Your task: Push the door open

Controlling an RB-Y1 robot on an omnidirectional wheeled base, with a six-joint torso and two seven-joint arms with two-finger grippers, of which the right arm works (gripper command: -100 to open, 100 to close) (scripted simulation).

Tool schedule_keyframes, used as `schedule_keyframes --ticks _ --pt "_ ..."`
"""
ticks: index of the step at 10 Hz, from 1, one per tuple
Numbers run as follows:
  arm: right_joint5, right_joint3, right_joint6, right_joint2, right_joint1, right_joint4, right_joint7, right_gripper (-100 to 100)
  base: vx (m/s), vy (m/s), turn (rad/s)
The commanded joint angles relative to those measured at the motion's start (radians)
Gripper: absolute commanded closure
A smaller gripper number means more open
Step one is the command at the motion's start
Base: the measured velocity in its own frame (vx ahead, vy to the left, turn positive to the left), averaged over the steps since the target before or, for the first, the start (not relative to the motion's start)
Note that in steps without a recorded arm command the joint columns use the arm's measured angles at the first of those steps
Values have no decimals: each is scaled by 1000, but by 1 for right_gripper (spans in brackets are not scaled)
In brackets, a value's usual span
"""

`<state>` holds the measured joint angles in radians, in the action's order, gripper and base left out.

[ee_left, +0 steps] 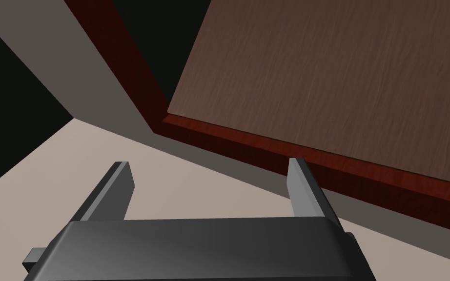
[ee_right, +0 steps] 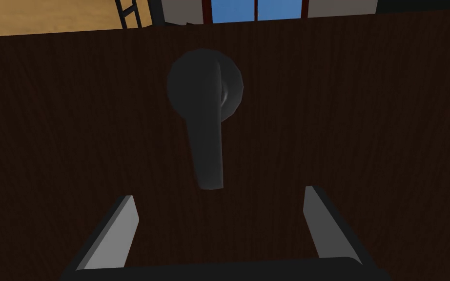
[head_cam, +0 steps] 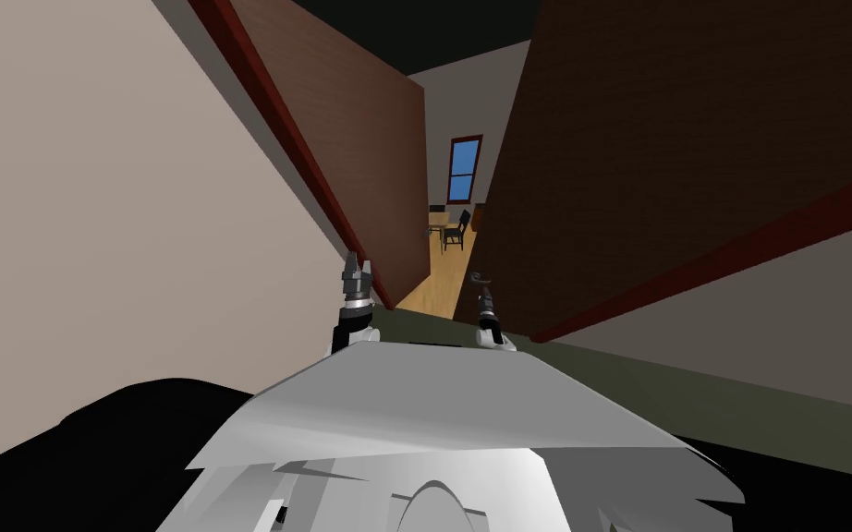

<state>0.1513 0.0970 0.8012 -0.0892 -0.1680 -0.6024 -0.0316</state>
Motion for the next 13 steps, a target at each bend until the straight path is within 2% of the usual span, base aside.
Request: schedule_keyframes --ticks 1,6,7,12,13 --pt "1 3 -2 -2 0 -1 -1 -100 179 -42 32" --pt "5 9 0 -2 -4 7 -2 -100 166 -30 20" --pt "5 9 0 -2 -4 7 -2 100 -11 1 -4" --pt "5 9 0 -2 -4 7 -2 100 -8 -1 2" --pt "10 20 1 -6 -9 6 -10 100 113 3 -29"
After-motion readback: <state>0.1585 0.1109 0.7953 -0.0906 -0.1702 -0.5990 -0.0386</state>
